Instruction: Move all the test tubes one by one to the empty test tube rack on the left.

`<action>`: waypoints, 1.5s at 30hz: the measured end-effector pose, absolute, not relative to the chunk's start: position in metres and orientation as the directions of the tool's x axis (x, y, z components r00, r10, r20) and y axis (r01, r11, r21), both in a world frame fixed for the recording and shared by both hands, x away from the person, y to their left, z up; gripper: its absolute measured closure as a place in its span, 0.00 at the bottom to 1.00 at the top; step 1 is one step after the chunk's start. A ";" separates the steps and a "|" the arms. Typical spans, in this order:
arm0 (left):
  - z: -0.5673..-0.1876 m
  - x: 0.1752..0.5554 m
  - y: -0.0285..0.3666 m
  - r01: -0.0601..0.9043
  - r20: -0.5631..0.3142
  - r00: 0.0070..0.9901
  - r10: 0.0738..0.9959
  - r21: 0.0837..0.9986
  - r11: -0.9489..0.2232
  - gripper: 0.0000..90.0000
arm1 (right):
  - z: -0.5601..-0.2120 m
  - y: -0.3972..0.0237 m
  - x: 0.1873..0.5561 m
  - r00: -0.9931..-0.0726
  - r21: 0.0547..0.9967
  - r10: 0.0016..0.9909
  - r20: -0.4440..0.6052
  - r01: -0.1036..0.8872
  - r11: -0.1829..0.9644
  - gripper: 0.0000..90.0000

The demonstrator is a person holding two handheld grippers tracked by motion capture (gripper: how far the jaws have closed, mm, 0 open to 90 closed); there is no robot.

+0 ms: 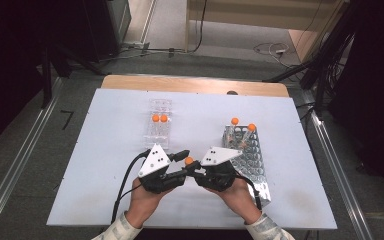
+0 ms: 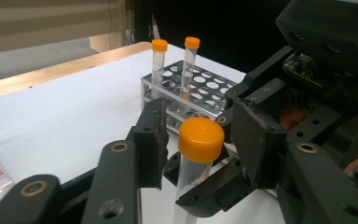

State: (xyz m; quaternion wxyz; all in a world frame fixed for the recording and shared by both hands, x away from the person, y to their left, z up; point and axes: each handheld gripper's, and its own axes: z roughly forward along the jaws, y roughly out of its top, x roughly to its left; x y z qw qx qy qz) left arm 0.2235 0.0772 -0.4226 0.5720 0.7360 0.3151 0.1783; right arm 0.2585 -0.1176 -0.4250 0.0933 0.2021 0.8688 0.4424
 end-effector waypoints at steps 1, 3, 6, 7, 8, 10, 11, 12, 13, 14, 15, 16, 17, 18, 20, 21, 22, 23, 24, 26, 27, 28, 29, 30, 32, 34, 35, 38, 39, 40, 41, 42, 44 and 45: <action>-0.423 0.224 0.077 0.261 -0.099 0.737 0.669 0.954 -0.146 0.65 | -0.425 -0.118 0.259 -0.902 0.805 0.431 0.019 0.269 0.528 0.80; -0.424 0.224 0.077 0.263 -0.101 0.738 0.668 0.954 -0.147 0.67 | -0.425 -0.118 0.260 -0.901 0.807 0.433 0.023 0.272 0.525 0.80; -0.425 0.224 0.076 0.267 -0.102 0.740 0.664 0.952 -0.151 0.68 | -0.425 -0.118 0.260 -0.902 0.809 0.431 0.026 0.273 0.521 0.80; -0.426 0.225 0.075 0.269 -0.104 0.742 0.663 0.951 -0.152 0.68 | -0.425 -0.118 0.260 -0.902 0.809 0.431 0.026 0.273 0.521 0.80; -0.426 0.225 0.075 0.270 -0.104 0.741 0.663 0.951 -0.153 0.70 | -0.425 -0.119 0.260 -0.902 0.809 0.430 0.025 0.271 0.522 0.80; -0.427 0.225 0.075 0.272 -0.106 0.738 0.667 0.951 -0.149 0.74 | -0.425 -0.119 0.260 -0.901 0.807 0.433 0.030 0.277 0.521 0.80; -0.427 0.225 0.075 0.270 -0.107 0.738 0.667 0.952 -0.146 0.75 | -0.425 -0.119 0.260 -0.901 0.808 0.432 0.031 0.277 0.520 0.80; -0.427 0.226 0.076 0.274 -0.111 0.738 0.666 0.951 -0.144 0.76 | -0.425 -0.120 0.260 -0.901 0.809 0.432 0.032 0.278 0.519 0.80; -0.427 0.226 0.076 0.275 -0.113 0.737 0.666 0.951 -0.143 0.76 | -0.425 -0.120 0.260 -0.900 0.808 0.434 0.032 0.279 0.519 0.80; -0.428 0.226 0.076 0.274 -0.110 0.737 0.667 0.951 -0.145 0.76 | -0.425 -0.120 0.261 -0.900 0.808 0.434 0.033 0.280 0.519 0.80; -0.428 0.226 0.076 0.273 -0.110 0.736 0.668 0.951 -0.144 0.76 | -0.425 -0.120 0.261 -0.901 0.809 0.433 0.036 0.281 0.517 0.80; -0.428 0.226 0.076 0.273 -0.110 0.736 0.667 0.951 -0.145 0.77 | -0.426 -0.120 0.261 -0.901 0.810 0.432 0.036 0.280 0.516 0.80; -0.428 0.226 0.076 0.274 -0.113 0.737 0.666 0.951 -0.143 0.77 | -0.426 -0.120 0.261 -0.901 0.809 0.432 0.035 0.280 0.517 0.79; -0.428 0.227 0.076 0.276 -0.118 0.738 0.665 0.951 -0.138 0.77 | -0.426 -0.121 0.261 -0.901 0.809 0.432 0.035 0.280 0.517 0.79; -0.427 0.227 0.077 0.278 -0.123 0.739 0.663 0.951 -0.133 0.77 | -0.425 -0.122 0.262 -0.902 0.811 0.429 0.045 0.283 0.511 0.66; -0.426 0.228 0.078 0.279 -0.128 0.737 0.664 0.952 -0.127 0.77 | -0.424 -0.122 0.263 -0.904 0.808 0.424 0.054 0.289 0.513 0.62; -0.426 0.228 0.079 0.279 -0.129 0.736 0.665 0.952 -0.124 0.77 | -0.424 -0.124 0.263 -0.904 0.809 0.424 0.048 0.285 0.514 0.58; -0.425 0.229 0.080 0.281 -0.132 0.734 0.666 0.952 -0.121 0.77 | -0.423 -0.124 0.262 -0.902 0.810 0.430 0.044 0.284 0.513 0.53; -0.425 0.229 0.081 0.284 -0.136 0.732 0.668 0.952 -0.117 0.77 | -0.422 -0.126 0.263 -0.897 0.807 0.441 0.041 0.289 0.514 0.48; -0.425 0.231 0.083 0.288 -0.141 0.727 0.672 0.951 -0.113 0.77 | -0.419 -0.131 0.263 -0.889 0.808 0.458 0.034 0.294 0.511 0.42; -0.424 0.232 0.084 0.290 -0.144 0.722 0.676 0.951 -0.107 0.78 | -0.418 -0.134 0.264 -0.883 0.809 0.468 0.037 0.301 0.504 0.40; -0.424 0.233 0.085 0.292 -0.142 0.720 0.679 0.950 -0.110 0.77 | -0.416 -0.139 0.264 -0.880 0.810 0.473 0.040 0.306 0.501 0.39; -0.424 0.235 0.087 0.296 -0.150 0.713 0.685 0.950 -0.099 0.77 | -0.415 -0.142 0.264 -0.876 0.810 0.480 0.037 0.308 0.500 0.38; -0.423 0.236 0.089 0.296 -0.151 0.709 0.688 0.950 -0.096 0.77 | -0.413 -0.147 0.264 -0.871 0.813 0.490 0.029 0.306 0.496 0.37; -0.422 0.238 0.093 0.299 -0.158 0.694 0.702 0.951 -0.082 0.77 | -0.410 -0.155 0.265 -0.861 0.815 0.508 0.034 0.318 0.485 0.35; -0.421 0.240 0.097 0.303 -0.166 0.683 0.711 0.951 -0.069 0.77 | -0.407 -0.163 0.264 -0.856 0.820 0.516 0.036 0.320 0.474 0.35; -0.420 0.244 0.104 0.309 -0.177 0.666 0.724 0.950 -0.051 0.77 | -0.406 -0.167 0.264 -0.851 0.822 0.524 0.030 0.319 0.472 0.35; -0.419 0.247 0.110 0.313 -0.182 0.649 0.739 0.949 -0.041 0.78 | -0.404 -0.177 0.264 -0.839 0.826 0.543 0.030 0.327 0.460 0.35; -0.417 0.251 0.115 0.315 -0.182 0.633 0.752 0.948 -0.036 0.78 | -0.403 -0.180 0.264 -0.837 0.827 0.547 0.029 0.327 0.457 0.35; -0.417 0.251 0.115 0.315 -0.182 0.633 0.752 0.948 -0.036 0.78 | -0.402 -0.183 0.264 -0.834 0.827 0.551 0.030 0.330 0.455 0.35; -0.415 0.253 0.117 0.315 -0.182 0.628 0.756 0.949 -0.034 0.78 | -0.401 -0.185 0.264 -0.831 0.828 0.555 0.029 0.331 0.452 0.36; -0.413 0.255 0.119 0.313 -0.181 0.622 0.762 0.949 -0.030 0.78 | -0.401 -0.187 0.264 -0.828 0.830 0.560 0.031 0.333 0.447 0.36; -0.405 0.262 0.123 0.301 -0.166 0.600 0.783 0.953 -0.029 0.78 | -0.399 -0.192 0.264 -0.824 0.836 0.566 0.029 0.330 0.438 0.36; -0.402 0.265 0.125 0.300 -0.163 0.593 0.788 0.953 -0.028 0.78 | -0.398 -0.193 0.264 -0.822 0.838 0.569 0.025 0.328 0.436 0.36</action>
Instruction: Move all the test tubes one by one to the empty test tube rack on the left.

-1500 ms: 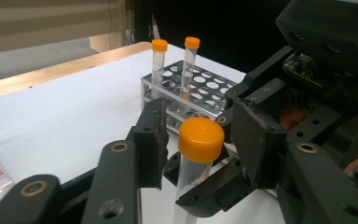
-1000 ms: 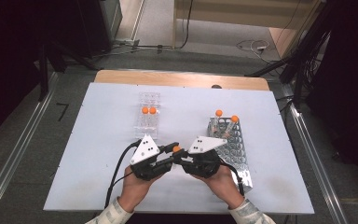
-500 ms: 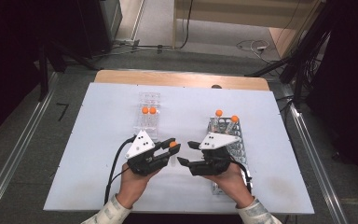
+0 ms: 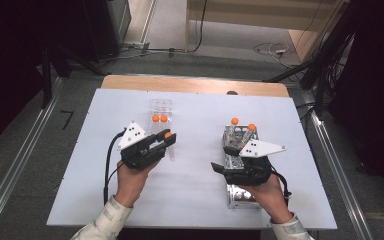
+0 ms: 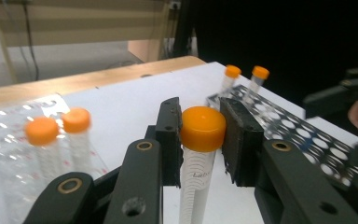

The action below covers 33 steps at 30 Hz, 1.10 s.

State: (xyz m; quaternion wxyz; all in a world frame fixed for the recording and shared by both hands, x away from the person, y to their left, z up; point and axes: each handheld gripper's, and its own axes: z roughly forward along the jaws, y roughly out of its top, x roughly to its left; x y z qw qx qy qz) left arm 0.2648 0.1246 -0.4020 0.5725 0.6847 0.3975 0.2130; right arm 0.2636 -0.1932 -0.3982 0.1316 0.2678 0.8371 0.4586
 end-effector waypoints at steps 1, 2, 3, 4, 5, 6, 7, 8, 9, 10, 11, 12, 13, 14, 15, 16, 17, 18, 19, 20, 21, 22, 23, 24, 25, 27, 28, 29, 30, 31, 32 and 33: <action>-0.402 0.265 0.125 0.300 -0.163 0.593 0.788 0.953 -0.028 0.78 | -0.398 -0.194 0.263 -0.820 0.841 0.572 0.022 0.325 0.433 0.36; -0.399 0.267 0.126 0.300 -0.164 0.587 0.793 0.954 -0.025 0.78 | -0.398 -0.194 0.263 -0.820 0.841 0.572 0.022 0.325 0.433 0.36; -0.397 0.269 0.127 0.295 -0.161 0.580 0.798 0.955 -0.021 0.78 | -0.396 -0.197 0.263 -0.819 0.845 0.574 0.019 0.320 0.429 0.36; -0.395 0.271 0.128 0.291 -0.157 0.575 0.803 0.956 -0.022 0.78 | -0.395 -0.197 0.262 -0.818 0.846 0.575 0.020 0.321 0.426 0.36; -0.393 0.274 0.129 0.289 -0.151 0.569 0.809 0.957 -0.025 0.78 | -0.394 -0.198 0.262 -0.818 0.848 0.575 0.018 0.317 0.424 0.36; -0.391 0.276 0.129 0.286 -0.148 0.561 0.814 0.958 -0.023 0.78 | -0.393 -0.199 0.262 -0.816 0.849 0.578 0.019 0.318 0.421 0.36; -0.389 0.281 0.132 0.280 -0.138 0.543 0.828 0.960 -0.024 0.78 | -0.393 -0.200 0.262 -0.815 0.851 0.579 0.020 0.318 0.418 0.36; -0.389 0.281 0.132 0.280 -0.138 0.543 0.828 0.960 -0.024 0.78 | -0.392 -0.201 0.262 -0.815 0.852 0.580 0.020 0.317 0.416 0.36; -0.388 0.284 0.133 0.282 -0.137 0.532 0.835 0.959 -0.022 0.78 | -0.392 -0.202 0.262 -0.813 0.854 0.582 0.020 0.316 0.413 0.36; -0.387 0.289 0.136 0.283 -0.137 0.517 0.845 0.959 -0.018 0.78 | -0.391 -0.203 0.262 -0.813 0.856 0.582 0.020 0.315 0.410 0.36; -0.387 0.289 0.136 0.283 -0.137 0.517 0.845 0.959 -0.018 0.78 | -0.390 -0.204 0.262 -0.811 0.858 0.584 0.017 0.312 0.409 0.36; -0.386 0.291 0.137 0.281 -0.134 0.512 0.849 0.960 -0.017 0.78 | -0.390 -0.204 0.262 -0.810 0.858 0.586 0.016 0.312 0.408 0.36; -0.386 0.292 0.137 0.281 -0.131 0.506 0.852 0.960 -0.019 0.78 | -0.390 -0.205 0.262 -0.810 0.859 0.586 0.018 0.313 0.405 0.36; -0.385 0.294 0.138 0.280 -0.130 0.501 0.856 0.960 -0.018 0.78 | -0.389 -0.205 0.262 -0.810 0.861 0.586 0.018 0.311 0.403 0.36; -0.383 0.297 0.139 0.279 -0.125 0.491 0.862 0.960 -0.019 0.78 | -0.389 -0.205 0.263 -0.811 0.861 0.585 0.020 0.311 0.402 0.36; -0.383 0.297 0.139 0.279 -0.125 0.491 0.862 0.960 -0.019 0.78 | -0.389 -0.205 0.263 -0.811 0.861 0.585 0.020 0.311 0.402 0.36; -0.382 0.300 0.139 0.275 -0.128 0.486 0.865 0.961 -0.013 0.78 | -0.389 -0.205 0.263 -0.811 0.860 0.585 0.023 0.314 0.402 0.36; -0.382 0.300 0.139 0.275 -0.128 0.486 0.865 0.961 -0.013 0.78 | -0.390 -0.205 0.263 -0.811 0.860 0.585 0.023 0.315 0.402 0.36; -0.381 0.302 0.139 0.272 -0.125 0.483 0.867 0.962 -0.013 0.78 | -0.390 -0.205 0.263 -0.811 0.860 0.585 0.024 0.315 0.401 0.36; -0.381 0.302 0.139 0.272 -0.125 0.481 0.868 0.962 -0.012 0.78 | -0.390 -0.205 0.263 -0.811 0.860 0.585 0.024 0.315 0.401 0.36; -0.381 0.304 0.139 0.269 -0.123 0.481 0.868 0.963 -0.013 0.78 | -0.389 -0.205 0.263 -0.811 0.860 0.585 0.024 0.315 0.401 0.36; -0.382 0.306 0.137 0.265 -0.115 0.474 0.873 0.964 -0.018 0.78 | -0.389 -0.205 0.263 -0.812 0.861 0.583 0.023 0.313 0.401 0.36; -0.382 0.306 0.137 0.265 -0.115 0.474 0.873 0.964 -0.018 0.78 | -0.389 -0.205 0.263 -0.812 0.862 0.584 0.023 0.312 0.400 0.37; -0.383 0.309 0.136 0.264 -0.104 0.472 0.875 0.964 -0.027 0.78 | -0.389 -0.205 0.263 -0.812 0.862 0.584 0.022 0.311 0.400 0.37; -0.383 0.309 0.136 0.264 -0.104 0.472 0.875 0.964 -0.027 0.78 | -0.389 -0.205 0.263 -0.812 0.862 0.584 0.022 0.311 0.400 0.37; -0.386 0.312 0.134 0.263 -0.085 0.463 0.882 0.964 -0.045 0.78 | -0.389 -0.206 0.263 -0.811 0.863 0.584 0.024 0.312 0.397 0.37; -0.386 0.312 0.134 0.263 -0.085 0.463 0.882 0.964 -0.045 0.78 | -0.389 -0.206 0.263 -0.811 0.863 0.585 0.026 0.314 0.396 0.37; -0.388 0.313 0.133 0.261 -0.071 0.459 0.885 0.963 -0.058 0.78 | -0.389 -0.207 0.263 -0.810 0.863 0.585 0.029 0.316 0.395 0.37; -0.388 0.313 0.133 0.261 -0.071 0.459 0.885 0.963 -0.058 0.78 | -0.389 -0.207 0.263 -0.811 0.863 0.584 0.033 0.318 0.393 0.37; -0.389 0.314 0.133 0.261 -0.068 0.457 0.887 0.963 -0.061 0.78 | -0.389 -0.207 0.263 -0.811 0.863 0.584 0.035 0.319 0.391 0.37; -0.389 0.315 0.133 0.261 -0.067 0.456 0.888 0.963 -0.062 0.78 | -0.389 -0.207 0.263 -0.812 0.864 0.582 0.034 0.317 0.391 0.37; -0.390 0.316 0.133 0.260 -0.065 0.457 0.887 0.964 -0.063 0.78 | -0.389 -0.207 0.263 -0.812 0.864 0.582 0.033 0.316 0.392 0.37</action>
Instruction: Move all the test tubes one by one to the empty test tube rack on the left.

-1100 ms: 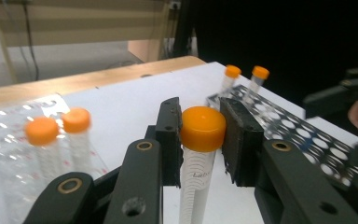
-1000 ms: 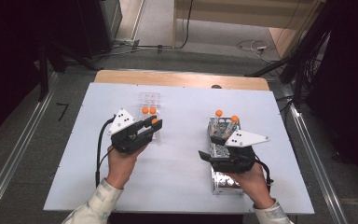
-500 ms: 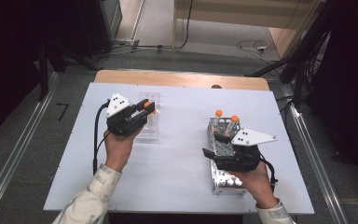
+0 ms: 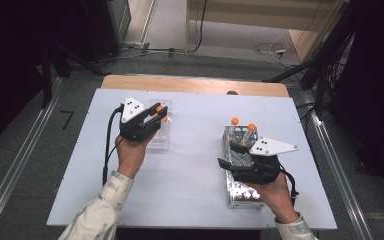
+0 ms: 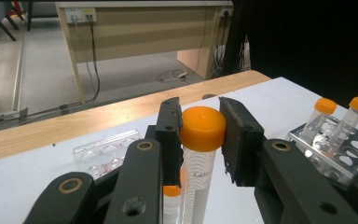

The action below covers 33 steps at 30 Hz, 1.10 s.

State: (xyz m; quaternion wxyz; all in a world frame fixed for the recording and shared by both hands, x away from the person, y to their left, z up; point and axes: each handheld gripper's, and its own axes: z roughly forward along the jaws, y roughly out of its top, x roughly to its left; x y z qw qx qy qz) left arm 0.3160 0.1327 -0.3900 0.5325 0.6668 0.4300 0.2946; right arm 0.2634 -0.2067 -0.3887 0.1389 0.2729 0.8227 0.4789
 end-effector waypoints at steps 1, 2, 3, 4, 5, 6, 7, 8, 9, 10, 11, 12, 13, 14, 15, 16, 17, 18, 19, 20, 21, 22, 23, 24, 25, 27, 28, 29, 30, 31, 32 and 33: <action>-0.391 0.317 0.133 0.261 -0.064 0.456 0.888 0.963 -0.065 0.78 | -0.389 -0.207 0.263 -0.812 0.864 0.582 0.033 0.316 0.392 0.37; -0.391 0.317 0.132 0.262 -0.066 0.455 0.888 0.963 -0.063 0.78 | -0.389 -0.207 0.263 -0.813 0.864 0.582 0.033 0.316 0.392 0.37; -0.393 0.318 0.132 0.262 -0.067 0.451 0.890 0.963 -0.060 0.78 | -0.389 -0.207 0.264 -0.813 0.864 0.581 0.035 0.317 0.392 0.37; -0.393 0.318 0.132 0.262 -0.067 0.451 0.890 0.963 -0.060 0.78 | -0.389 -0.207 0.264 -0.813 0.864 0.581 0.035 0.317 0.392 0.37; -0.394 0.319 0.132 0.263 -0.069 0.450 0.890 0.963 -0.059 0.78 | -0.389 -0.207 0.264 -0.814 0.863 0.580 0.036 0.318 0.392 0.37; -0.396 0.320 0.132 0.265 -0.067 0.449 0.891 0.962 -0.061 0.78 | -0.389 -0.207 0.264 -0.814 0.863 0.580 0.036 0.318 0.392 0.37; -0.397 0.320 0.132 0.264 -0.066 0.449 0.891 0.962 -0.062 0.78 | -0.389 -0.207 0.264 -0.813 0.863 0.580 0.043 0.323 0.389 0.37; -0.399 0.321 0.132 0.265 -0.067 0.449 0.891 0.962 -0.061 0.78 | -0.390 -0.207 0.264 -0.814 0.862 0.579 0.044 0.324 0.390 0.37; -0.399 0.321 0.132 0.265 -0.067 0.449 0.891 0.962 -0.061 0.78 | -0.390 -0.207 0.264 -0.815 0.862 0.578 0.042 0.322 0.391 0.37; -0.400 0.321 0.132 0.266 -0.066 0.449 0.891 0.962 -0.063 0.78 | -0.390 -0.207 0.264 -0.814 0.862 0.579 0.042 0.323 0.392 0.37; -0.402 0.321 0.132 0.267 -0.061 0.453 0.890 0.961 -0.070 0.78 | -0.390 -0.207 0.264 -0.814 0.862 0.580 0.043 0.324 0.390 0.37; -0.402 0.321 0.132 0.267 -0.061 0.453 0.890 0.961 -0.070 0.78 | -0.390 -0.207 0.264 -0.814 0.862 0.580 0.043 0.324 0.390 0.37; -0.403 0.321 0.131 0.267 -0.059 0.453 0.889 0.961 -0.072 0.78 | -0.390 -0.206 0.264 -0.814 0.861 0.579 0.041 0.323 0.393 0.38; -0.404 0.321 0.131 0.266 -0.061 0.452 0.890 0.961 -0.069 0.78 | -0.390 -0.206 0.264 -0.815 0.861 0.579 0.041 0.322 0.393 0.38; -0.404 0.321 0.131 0.266 -0.061 0.452 0.890 0.961 -0.069 0.78 | -0.390 -0.206 0.264 -0.814 0.862 0.579 0.041 0.322 0.392 0.38; -0.406 0.322 0.130 0.265 -0.059 0.453 0.890 0.961 -0.071 0.78 | -0.390 -0.206 0.264 -0.815 0.862 0.578 0.041 0.321 0.393 0.38; -0.406 0.322 0.130 0.265 -0.059 0.453 0.890 0.961 -0.071 0.78 | -0.390 -0.207 0.264 -0.815 0.862 0.578 0.040 0.321 0.393 0.38; -0.407 0.322 0.130 0.267 -0.059 0.453 0.889 0.961 -0.073 0.78 | -0.390 -0.207 0.264 -0.815 0.862 0.578 0.040 0.321 0.393 0.38; -0.408 0.321 0.130 0.270 -0.060 0.451 0.891 0.960 -0.072 0.78 | -0.390 -0.207 0.264 -0.815 0.862 0.578 0.041 0.322 0.392 0.38; -0.410 0.322 0.130 0.270 -0.058 0.451 0.891 0.960 -0.075 0.78 | -0.390 -0.207 0.264 -0.815 0.862 0.579 0.041 0.322 0.392 0.38; -0.412 0.322 0.131 0.274 -0.058 0.449 0.892 0.959 -0.076 0.78 | -0.390 -0.207 0.264 -0.815 0.862 0.578 0.041 0.321 0.392 0.38; -0.413 0.322 0.131 0.273 -0.060 0.447 0.892 0.959 -0.073 0.77 | -0.390 -0.207 0.264 -0.815 0.862 0.578 0.040 0.321 0.392 0.38; -0.414 0.322 0.131 0.275 -0.059 0.447 0.893 0.959 -0.074 0.77 | -0.390 -0.207 0.264 -0.815 0.862 0.578 0.040 0.320 0.393 0.38; -0.415 0.322 0.131 0.274 -0.059 0.446 0.893 0.959 -0.074 0.77 | -0.390 -0.206 0.264 -0.815 0.862 0.578 0.040 0.320 0.393 0.38; -0.416 0.322 0.131 0.273 -0.061 0.445 0.893 0.959 -0.071 0.77 | -0.390 -0.206 0.264 -0.815 0.862 0.577 0.040 0.321 0.393 0.38; -0.417 0.322 0.131 0.270 -0.059 0.444 0.894 0.960 -0.071 0.76 | -0.390 -0.206 0.264 -0.816 0.861 0.577 0.039 0.320 0.395 0.38; -0.417 0.322 0.131 0.266 -0.052 0.442 0.896 0.961 -0.076 0.73 | -0.391 -0.206 0.264 -0.815 0.861 0.578 0.039 0.321 0.395 0.38; -0.417 0.322 0.130 0.265 -0.044 0.441 0.897 0.961 -0.083 0.71 | -0.391 -0.206 0.264 -0.815 0.860 0.578 0.039 0.321 0.396 0.38; -0.417 0.321 0.130 0.265 -0.048 0.442 0.896 0.961 -0.079 0.71 | -0.391 -0.206 0.264 -0.815 0.860 0.578 0.039 0.321 0.396 0.38; -0.416 0.321 0.131 0.265 -0.045 0.441 0.897 0.961 -0.082 0.69 | -0.390 -0.206 0.264 -0.816 0.861 0.577 0.038 0.320 0.395 0.38; -0.416 0.321 0.131 0.265 -0.045 0.441 0.897 0.961 -0.082 0.69 | -0.390 -0.206 0.264 -0.815 0.861 0.578 0.038 0.320 0.394 0.38; -0.416 0.320 0.130 0.263 -0.049 0.441 0.896 0.962 -0.077 0.69 | -0.390 -0.206 0.264 -0.815 0.862 0.578 0.039 0.320 0.394 0.38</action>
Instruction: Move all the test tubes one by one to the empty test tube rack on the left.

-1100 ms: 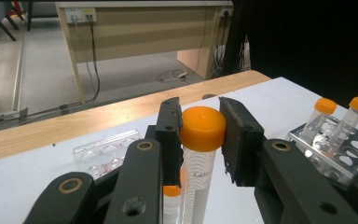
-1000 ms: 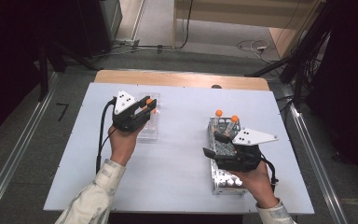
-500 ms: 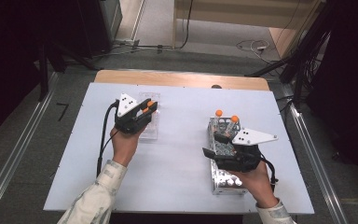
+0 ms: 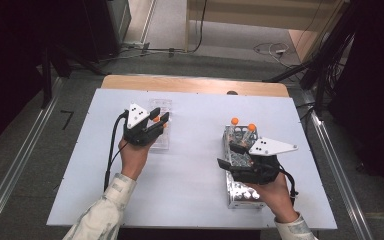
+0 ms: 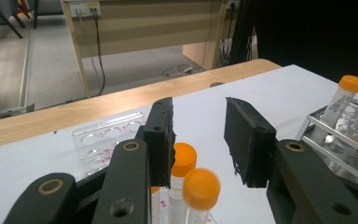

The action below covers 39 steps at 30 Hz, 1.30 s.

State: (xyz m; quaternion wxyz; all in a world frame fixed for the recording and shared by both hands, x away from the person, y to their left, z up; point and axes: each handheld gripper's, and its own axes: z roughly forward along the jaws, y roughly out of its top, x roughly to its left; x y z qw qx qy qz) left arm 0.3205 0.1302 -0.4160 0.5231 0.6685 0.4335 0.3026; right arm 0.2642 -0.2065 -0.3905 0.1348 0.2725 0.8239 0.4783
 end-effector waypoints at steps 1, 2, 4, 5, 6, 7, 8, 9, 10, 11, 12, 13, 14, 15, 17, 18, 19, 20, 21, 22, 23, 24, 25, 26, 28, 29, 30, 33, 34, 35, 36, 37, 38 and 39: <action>-0.416 0.320 0.130 0.264 -0.050 0.443 0.895 0.961 -0.077 0.69 | -0.391 -0.206 0.264 -0.815 0.861 0.578 0.039 0.320 0.394 0.38; -0.415 0.320 0.130 0.262 -0.052 0.445 0.894 0.962 -0.074 0.68 | -0.391 -0.206 0.264 -0.815 0.861 0.578 0.039 0.321 0.395 0.38; -0.415 0.319 0.130 0.264 -0.053 0.448 0.892 0.962 -0.075 0.67 | -0.391 -0.206 0.264 -0.815 0.861 0.578 0.039 0.321 0.395 0.38; -0.414 0.318 0.130 0.265 -0.053 0.450 0.891 0.961 -0.076 0.64 | -0.391 -0.206 0.264 -0.815 0.861 0.579 0.038 0.320 0.395 0.38; -0.414 0.318 0.130 0.267 -0.059 0.450 0.891 0.961 -0.071 0.64 | -0.391 -0.206 0.264 -0.815 0.861 0.579 0.038 0.320 0.395 0.38; -0.414 0.318 0.129 0.271 -0.063 0.448 0.892 0.960 -0.068 0.59 | -0.391 -0.206 0.264 -0.815 0.861 0.579 0.038 0.320 0.394 0.38; -0.414 0.318 0.129 0.277 -0.068 0.444 0.894 0.959 -0.065 0.56 | -0.391 -0.206 0.264 -0.815 0.862 0.579 0.037 0.320 0.395 0.38; -0.414 0.317 0.129 0.283 -0.071 0.442 0.894 0.957 -0.063 0.56 | -0.391 -0.206 0.264 -0.815 0.862 0.579 0.037 0.320 0.395 0.38; -0.413 0.317 0.130 0.288 -0.078 0.445 0.892 0.956 -0.060 0.51 | -0.391 -0.207 0.264 -0.813 0.861 0.581 0.038 0.321 0.394 0.38; -0.412 0.316 0.129 0.295 -0.088 0.446 0.891 0.954 -0.053 0.48 | -0.391 -0.207 0.265 -0.812 0.862 0.582 0.041 0.323 0.391 0.38; -0.412 0.316 0.129 0.295 -0.088 0.446 0.891 0.954 -0.053 0.46 | -0.391 -0.208 0.265 -0.811 0.861 0.583 0.040 0.324 0.391 0.38; -0.412 0.315 0.129 0.297 -0.090 0.445 0.891 0.953 -0.052 0.43 | -0.391 -0.208 0.265 -0.811 0.862 0.584 0.040 0.324 0.391 0.38; -0.411 0.314 0.129 0.299 -0.090 0.445 0.891 0.953 -0.052 0.41 | -0.391 -0.208 0.266 -0.810 0.861 0.586 0.040 0.325 0.390 0.38; -0.411 0.314 0.129 0.300 -0.089 0.445 0.891 0.952 -0.055 0.41 | -0.391 -0.208 0.266 -0.810 0.861 0.586 0.040 0.325 0.390 0.38; -0.411 0.311 0.128 0.316 -0.089 0.439 0.894 0.947 -0.060 0.33 | -0.392 -0.210 0.267 -0.804 0.860 0.593 0.042 0.332 0.389 0.38; -0.411 0.311 0.128 0.316 -0.089 0.439 0.894 0.947 -0.060 0.31 | -0.392 -0.210 0.267 -0.804 0.860 0.593 0.042 0.332 0.389 0.38; -0.411 0.310 0.128 0.318 -0.094 0.440 0.893 0.946 -0.057 0.30 | -0.393 -0.212 0.268 -0.799 0.860 0.600 0.042 0.335 0.386 0.37; -0.411 0.308 0.128 0.317 -0.096 0.440 0.893 0.947 -0.054 0.29 | -0.393 -0.213 0.268 -0.796 0.860 0.604 0.044 0.338 0.382 0.37; -0.411 0.306 0.128 0.312 -0.099 0.438 0.893 0.949 -0.048 0.28 | -0.393 -0.215 0.269 -0.793 0.860 0.608 0.045 0.341 0.381 0.37; -0.411 0.305 0.128 0.313 -0.099 0.438 0.894 0.949 -0.048 0.28 | -0.393 -0.215 0.269 -0.793 0.860 0.608 0.045 0.341 0.381 0.37; -0.411 0.304 0.128 0.315 -0.102 0.441 0.892 0.948 -0.047 0.27 | -0.393 -0.217 0.271 -0.786 0.859 0.616 0.049 0.348 0.375 0.37; -0.412 0.302 0.129 0.322 -0.108 0.444 0.889 0.946 -0.046 0.26 | -0.394 -0.219 0.272 -0.783 0.858 0.621 0.048 0.350 0.375 0.37; -0.412 0.302 0.129 0.322 -0.108 0.444 0.889 0.946 -0.046 0.26 | -0.394 -0.220 0.273 -0.779 0.860 0.625 0.049 0.351 0.371 0.37; -0.412 0.301 0.129 0.323 -0.110 0.445 0.889 0.946 -0.044 0.26 | -0.394 -0.221 0.274 -0.777 0.860 0.627 0.047 0.351 0.370 0.36; -0.413 0.299 0.130 0.322 -0.117 0.447 0.887 0.946 -0.038 0.25 | -0.395 -0.224 0.275 -0.770 0.860 0.637 0.049 0.356 0.365 0.35; -0.413 0.298 0.131 0.324 -0.121 0.450 0.885 0.945 -0.036 0.25 | -0.395 -0.224 0.275 -0.770 0.860 0.637 0.049 0.356 0.365 0.35; -0.413 0.297 0.131 0.325 -0.119 0.454 0.883 0.945 -0.039 0.25 | -0.397 -0.226 0.278 -0.761 0.858 0.647 0.050 0.364 0.361 0.33; -0.414 0.292 0.131 0.323 -0.116 0.459 0.881 0.945 -0.044 0.24 | -0.399 -0.230 0.282 -0.746 0.857 0.664 0.050 0.374 0.356 0.30; -0.414 0.290 0.131 0.322 -0.116 0.459 0.881 0.946 -0.043 0.24 | -0.400 -0.231 0.283 -0.739 0.855 0.672 0.048 0.378 0.354 0.29; -0.414 0.290 0.131 0.322 -0.116 0.459 0.881 0.946 -0.043 0.23 | -0.400 -0.233 0.284 -0.734 0.856 0.678 0.045 0.378 0.352 0.28; -0.414 0.287 0.132 0.318 -0.123 0.461 0.879 0.948 -0.034 0.23 | -0.401 -0.234 0.285 -0.730 0.857 0.682 0.043 0.378 0.350 0.27; -0.414 0.287 0.132 0.318 -0.123 0.461 0.879 0.948 -0.034 0.23 | -0.401 -0.236 0.286 -0.722 0.858 0.690 0.040 0.379 0.347 0.26; -0.414 0.286 0.132 0.313 -0.121 0.462 0.879 0.949 -0.034 0.23 | -0.402 -0.238 0.287 -0.716 0.859 0.697 0.039 0.381 0.343 0.26; -0.414 0.285 0.132 0.310 -0.124 0.460 0.879 0.950 -0.028 0.23 | -0.402 -0.238 0.287 -0.716 0.859 0.697 0.039 0.381 0.343 0.26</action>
